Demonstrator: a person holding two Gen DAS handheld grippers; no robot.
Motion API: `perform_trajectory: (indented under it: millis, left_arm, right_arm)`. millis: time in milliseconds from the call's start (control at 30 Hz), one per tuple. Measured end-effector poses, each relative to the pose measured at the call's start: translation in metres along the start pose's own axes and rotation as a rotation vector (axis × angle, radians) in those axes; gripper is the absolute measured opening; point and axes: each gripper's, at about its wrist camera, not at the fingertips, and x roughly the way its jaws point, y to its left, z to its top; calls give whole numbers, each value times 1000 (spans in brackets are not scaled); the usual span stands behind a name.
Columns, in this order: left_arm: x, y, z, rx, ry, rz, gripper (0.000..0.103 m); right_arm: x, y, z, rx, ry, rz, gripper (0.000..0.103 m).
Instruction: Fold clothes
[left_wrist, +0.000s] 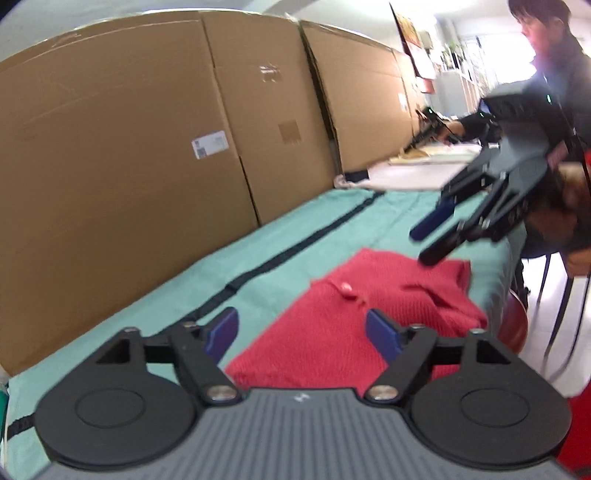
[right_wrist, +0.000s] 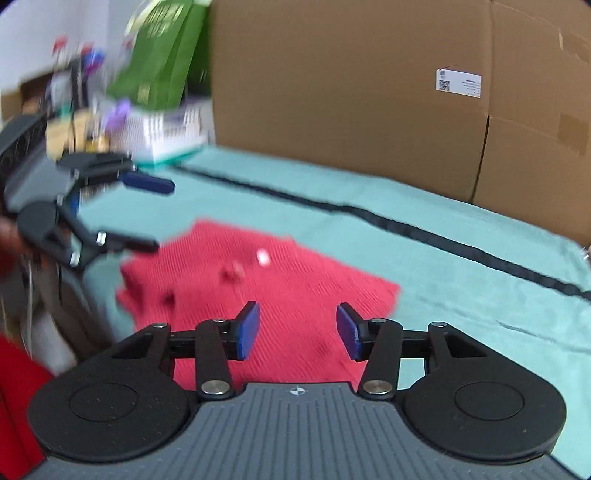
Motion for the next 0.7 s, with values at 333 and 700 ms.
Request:
perform_trajectory:
  millis: [333,700]
  left_arm:
    - [15,-6,-15,84,82,-22,76]
    - [19,-19,-9,145,99,-207,75]
  right_arm:
    - [15,0,-5,-97,85,-104,41]
    - [10,62,-21,-265,107,88,40]
